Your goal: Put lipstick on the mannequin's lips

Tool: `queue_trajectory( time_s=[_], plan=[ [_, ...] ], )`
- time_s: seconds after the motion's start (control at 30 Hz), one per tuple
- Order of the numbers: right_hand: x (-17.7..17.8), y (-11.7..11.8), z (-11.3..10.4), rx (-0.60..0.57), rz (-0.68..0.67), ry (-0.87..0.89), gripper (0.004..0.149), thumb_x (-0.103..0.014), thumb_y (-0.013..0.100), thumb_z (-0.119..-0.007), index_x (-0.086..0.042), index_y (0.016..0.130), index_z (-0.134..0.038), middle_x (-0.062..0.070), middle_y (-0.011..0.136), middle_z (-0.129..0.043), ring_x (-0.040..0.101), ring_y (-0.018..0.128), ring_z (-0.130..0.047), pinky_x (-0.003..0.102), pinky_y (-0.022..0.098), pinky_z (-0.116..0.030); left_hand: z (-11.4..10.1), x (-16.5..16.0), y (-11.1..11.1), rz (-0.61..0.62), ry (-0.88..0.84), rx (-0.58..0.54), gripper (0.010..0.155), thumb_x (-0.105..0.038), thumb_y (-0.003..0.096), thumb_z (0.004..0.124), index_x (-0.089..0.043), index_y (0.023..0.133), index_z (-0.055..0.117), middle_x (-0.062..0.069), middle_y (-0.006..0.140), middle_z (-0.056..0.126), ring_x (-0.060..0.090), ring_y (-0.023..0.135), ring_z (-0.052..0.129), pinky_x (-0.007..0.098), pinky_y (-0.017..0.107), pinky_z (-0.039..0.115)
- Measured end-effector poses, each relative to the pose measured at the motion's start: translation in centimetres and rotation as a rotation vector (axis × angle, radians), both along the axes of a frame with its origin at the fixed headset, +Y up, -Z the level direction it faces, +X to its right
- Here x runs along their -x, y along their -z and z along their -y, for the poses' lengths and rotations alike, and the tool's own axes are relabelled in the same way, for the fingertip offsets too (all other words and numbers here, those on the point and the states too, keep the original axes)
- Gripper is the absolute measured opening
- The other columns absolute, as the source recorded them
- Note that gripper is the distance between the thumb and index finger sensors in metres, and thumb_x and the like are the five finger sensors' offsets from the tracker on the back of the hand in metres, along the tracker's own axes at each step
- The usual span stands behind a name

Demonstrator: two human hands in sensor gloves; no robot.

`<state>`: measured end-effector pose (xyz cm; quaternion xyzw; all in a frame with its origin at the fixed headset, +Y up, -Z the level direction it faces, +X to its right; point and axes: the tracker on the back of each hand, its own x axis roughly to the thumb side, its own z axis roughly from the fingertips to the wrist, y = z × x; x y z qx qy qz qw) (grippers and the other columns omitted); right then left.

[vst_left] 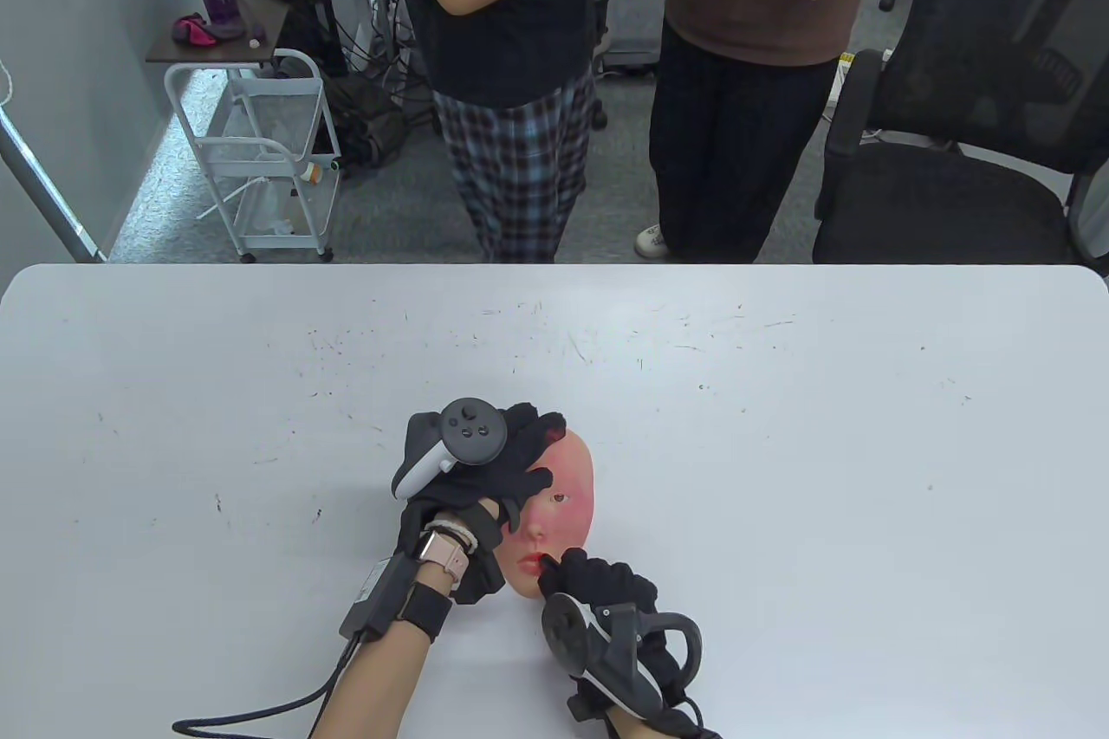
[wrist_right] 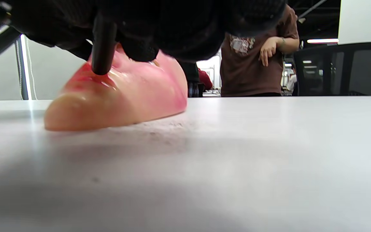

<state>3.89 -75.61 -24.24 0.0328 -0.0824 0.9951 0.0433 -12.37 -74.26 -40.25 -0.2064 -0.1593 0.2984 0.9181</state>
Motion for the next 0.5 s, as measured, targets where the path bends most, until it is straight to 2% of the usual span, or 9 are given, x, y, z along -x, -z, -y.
queue_trajectory(
  time_s=[0.2, 0.5],
  plan=[
    [-0.6, 0.16, 0.05, 0.045, -0.047, 0.122, 0.051, -0.052, 0.043, -0.072, -0.015, 0.072, -0.092, -0.008, 0.029, -0.092, 0.014, 0.026, -0.094, 0.038, 0.026, -0.082, 0.02, 0.0, 0.0, 0.001, 0.0, 0.0, 0.07, -0.042, 0.0537, 0.073, -0.05, 0.114, 0.038, -0.008, 0.123, 0.017, 0.025, 0.112, 0.012, 0.051, 0.084, 0.02],
    [-0.71, 0.17, 0.22, 0.035, -0.023, 0.053, 0.051, -0.052, 0.043, -0.072, -0.015, 0.072, -0.092, -0.008, 0.029, -0.091, 0.014, 0.026, -0.094, 0.037, 0.026, -0.082, 0.05, 0.01, 0.03, 0.001, -0.001, 0.002, 0.07, -0.042, 0.0537, 0.073, -0.05, 0.114, 0.038, -0.008, 0.123, 0.017, 0.025, 0.112, 0.012, 0.051, 0.084, 0.02]
  ],
)
